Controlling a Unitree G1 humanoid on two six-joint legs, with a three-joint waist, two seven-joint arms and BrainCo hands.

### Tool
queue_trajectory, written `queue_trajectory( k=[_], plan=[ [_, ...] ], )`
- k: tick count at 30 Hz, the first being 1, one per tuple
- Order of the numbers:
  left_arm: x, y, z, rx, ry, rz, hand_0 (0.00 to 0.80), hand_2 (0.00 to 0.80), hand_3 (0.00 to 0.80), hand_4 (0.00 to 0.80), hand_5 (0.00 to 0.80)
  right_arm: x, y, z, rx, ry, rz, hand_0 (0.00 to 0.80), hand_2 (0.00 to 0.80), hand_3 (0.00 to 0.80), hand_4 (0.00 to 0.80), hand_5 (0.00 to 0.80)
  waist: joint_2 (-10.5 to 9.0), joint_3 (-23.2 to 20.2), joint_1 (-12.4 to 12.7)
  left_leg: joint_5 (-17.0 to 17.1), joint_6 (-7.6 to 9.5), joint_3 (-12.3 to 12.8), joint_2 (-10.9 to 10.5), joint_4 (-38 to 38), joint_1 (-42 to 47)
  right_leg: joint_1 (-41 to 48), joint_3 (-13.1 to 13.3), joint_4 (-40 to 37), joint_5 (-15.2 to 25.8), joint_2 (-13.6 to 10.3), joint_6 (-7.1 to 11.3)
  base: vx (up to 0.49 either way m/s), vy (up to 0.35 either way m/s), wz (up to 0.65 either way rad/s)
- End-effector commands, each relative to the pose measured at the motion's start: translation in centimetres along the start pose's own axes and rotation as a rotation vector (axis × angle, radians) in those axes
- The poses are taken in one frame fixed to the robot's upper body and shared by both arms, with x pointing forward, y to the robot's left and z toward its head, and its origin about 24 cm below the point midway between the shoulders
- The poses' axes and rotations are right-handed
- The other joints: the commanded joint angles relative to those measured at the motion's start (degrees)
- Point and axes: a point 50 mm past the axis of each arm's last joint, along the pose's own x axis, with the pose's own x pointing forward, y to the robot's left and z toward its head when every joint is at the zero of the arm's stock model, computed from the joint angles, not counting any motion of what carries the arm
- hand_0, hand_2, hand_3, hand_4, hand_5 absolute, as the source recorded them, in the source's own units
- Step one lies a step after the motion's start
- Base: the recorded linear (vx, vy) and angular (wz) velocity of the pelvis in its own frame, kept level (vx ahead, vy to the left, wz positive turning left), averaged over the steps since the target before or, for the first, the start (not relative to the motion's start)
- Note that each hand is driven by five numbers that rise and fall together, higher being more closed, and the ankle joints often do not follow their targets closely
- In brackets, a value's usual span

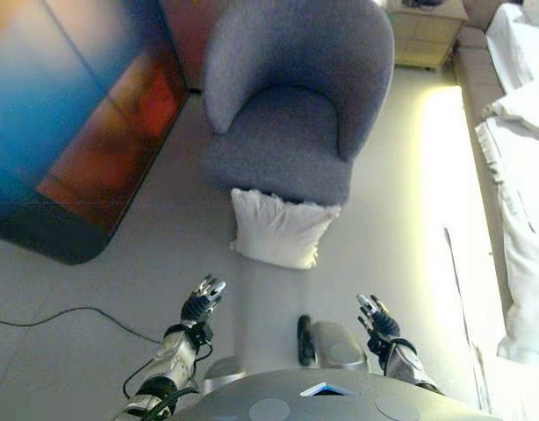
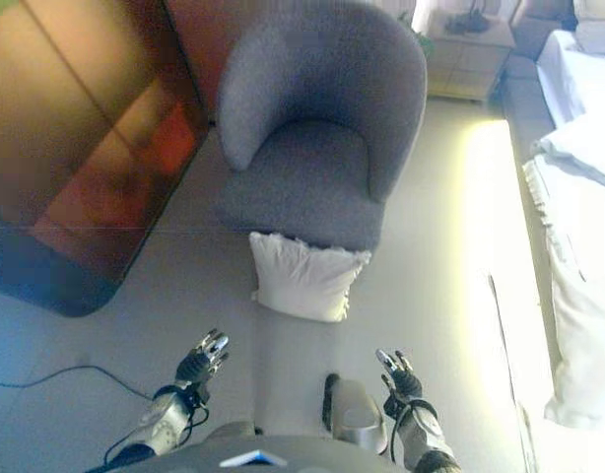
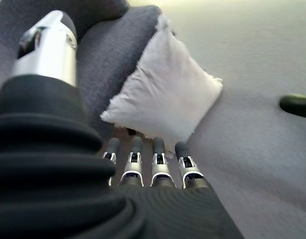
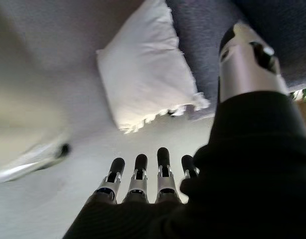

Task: Pick up the cushion and take it to the sofa

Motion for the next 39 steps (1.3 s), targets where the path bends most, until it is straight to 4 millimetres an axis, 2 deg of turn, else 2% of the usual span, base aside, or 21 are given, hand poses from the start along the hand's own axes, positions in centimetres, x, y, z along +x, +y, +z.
queue_trajectory(
  k=[1, 3, 4, 6, 9, 11, 14, 18, 22, 24, 29, 35, 39],
  plan=[
    [1.4, -1.4, 3.3, -0.015, -0.108, -0.039, 0.0, 0.0, 0.0, 0.0, 0.0, 0.2, -0.3, 1.3, -0.05, -0.043, 0.021, 0.0, 0.0, 0.0, 0.0, 0.0, -2.65, 0.1, -0.29, 8.41, 2.2, 3.14, 0.39, 10.67, -3.06, 3.65, 2.44, -11.5, 9.91, -0.8, 1.83, 0.211, -0.108, -0.16],
    [1.5, -1.3, 3.5, -0.006, -0.113, -0.029, 0.0, 0.0, 0.0, 0.0, 0.0, 0.3, -0.1, 1.6, -0.046, -0.053, 0.034, 0.0, 0.0, 0.0, 0.0, 0.0, -3.1, 0.85, 0.67, 7.6, 3.06, 3.42, 0.5, 3.22, -4.78, 6.18, 2.98, -11.55, 8.3, -0.44, 2.38, 0.213, -0.029, -0.12],
    [1.4, -1.2, 3.5, -0.006, -0.112, -0.021, 0.0, 0.0, 0.0, 0.0, 0.0, 0.3, 0.1, 1.6, -0.045, -0.053, 0.035, 0.0, 0.0, 0.0, 0.0, 0.0, -3.06, 1.01, 0.91, 8.28, 3.03, 3.51, 0.79, -0.62, -4.8, 6.91, 3.46, -11.48, 7.44, -0.02, 2.52, 0.215, 0.031, -0.09],
    [1.5, -1.0, 3.7, -0.001, -0.113, -0.009, 0.0, 0.0, 0.0, 0.0, 0.0, 0.4, 0.3, 1.7, -0.029, -0.054, 0.033, 0.0, 0.0, 0.0, 0.0, 0.0, -2.37, 1.63, 1.75, 11.15, 1.85, 2.85, 1.5, -10.51, -7.01, 9.1, 5.0, -11.53, 5.41, 1.02, 3.17, 0.221, 0.066, -0.13],
    [1.4, -1.0, 3.5, -0.006, -0.112, -0.008, 0.0, 0.0, 0.0, 0.0, 0.0, 0.4, 0.3, 1.5, -0.02, -0.042, 0.032, 0.0, 0.0, 0.0, 0.0, 0.0, -0.94, 2.43, 3.7, 14.31, -0.29, 0.64, 1.03, -22.31, -8.73, 12.43, 6.64, -11.73, 3.42, 1.9, 3.95, 0.3, 0.112, -0.21],
    [0.9, -0.9, 2.7, -0.014, -0.105, -0.001, 0.0, 0.0, 0.0, 0.0, 0.0, 0.3, 0.2, 1.2, -0.035, -0.021, 0.032, 0.0, 0.0, 0.0, 0.0, 0.0, -0.46, 2.45, 5.32, 15.03, -0.55, -1.49, 0.36, -27.83, -9.93, 14.91, 8.36, -12.7, 2.7, 1.78, 4.5, 0.288, 0.1, -0.4],
    [0.4, -0.5, 1.9, -0.025, -0.095, 0.011, 0.0, 0.0, 0.0, 0.0, 0.0, 0.1, -0.2, 0.6, -0.05, 0.0, 0.031, 0.0, 0.0, 0.0, 0.0, 0.0, 0.1, 2.34, 6.26, 14.98, -0.64, -1.81, 0.61, -32.78, -10.24, 17.19, 9.45, -13.08, 1.39, 1.49, 4.86, 0.273, 0.103, -0.48],
    [-0.2, 0.5, 1.0, -0.032, -0.072, 0.048, 0.0, 0.0, 0.0, 0.0, 0.0, -0.1, -0.6, 0.4, -0.063, 0.007, 0.035, 0.0, 0.0, 0.0, 0.0, 0.0, 0.81, 2.25, 6.4, 14.96, -0.85, -0.26, 1.2, -32.33, -10.25, 19.56, 8.97, -12.2, -0.86, 0.74, 5.11, 0.298, 0.138, -0.25],
    [-0.6, 1.6, 0.8, -0.043, -0.066, 0.1, 0.0, 0.0, 0.0, 0.0, 0.0, 0.0, -0.5, 0.7, -0.065, 0.002, 0.036, 0.0, 0.0, 0.0, 0.0, 0.0, 1.41, 1.36, 6.46, 14.36, -0.54, 0.2, 0.11, -31.78, -9.34, 20.04, 7.93, -10.4, -2.29, -0.52, 5.98, 0.332, 0.195, -0.21],
    [-0.6, 2.1, 0.9, -0.033, -0.067, 0.122, 0.0, 0.0, 0.0, 0.0, 0.0, 0.0, -0.5, 0.7, -0.037, 0.002, 0.024, 0.0, 0.0, 0.0, 0.0, 0.0, 1.57, 0.79, 6.51, 13.65, 0.18, 0.32, -0.98, -30.18, -9.25, 19.99, 7.23, -9.29, -2.71, -1.47, 6.5, 0.311, 0.207, -0.25],
    [-0.4, 2.5, 2.4, 0.018, -0.11, 0.101, 0.0, 0.0, 0.0, 0.0, 0.0, 0.5, 0.9, 1.1, 0.035, -0.043, 0.052, 0.0, 0.0, 0.0, 0.0, 0.0, 1.46, -0.43, 7.12, 11.43, 3.35, 0.5, -3.97, -28.77, -7.34, 16.95, 4.39, -2.87, 2.37, -5.47, 9.64, 0.248, 0.177, -0.11],
    [-0.4, 3.0, 3.7, 0.052, -0.14, 0.093, 0.0, 0.0, 0.0, 0.0, 0.0, 0.6, 1.9, 1.1, 0.062, -0.058, 0.089, 0.0, 0.0, 0.0, 0.0, 0.0, 1.37, -1.72, 7.97, 9.44, 5.44, 1.37, -5.85, -28.09, -6.27, 14.65, 2.58, 0.53, 7.57, -7.83, 10.18, 0.148, 0.097, -0.02],
    [-0.4, 3.1, 3.6, 0.063, -0.122, 0.087, 0.0, 0.0, 0.0, 0.0, 0.0, 0.4, 1.6, 0.6, 0.075, -0.047, 0.068, 0.0, 0.0, 0.0, 0.0, 0.0, 0.89, -2.32, 8.19, 9.08, 6.21, 1.25, -6.65, -28.35, -6.05, 13.13, 3.01, 0.87, 9.46, -7.91, 10.46, 0.045, 0.017, -0.11]
  ],
)
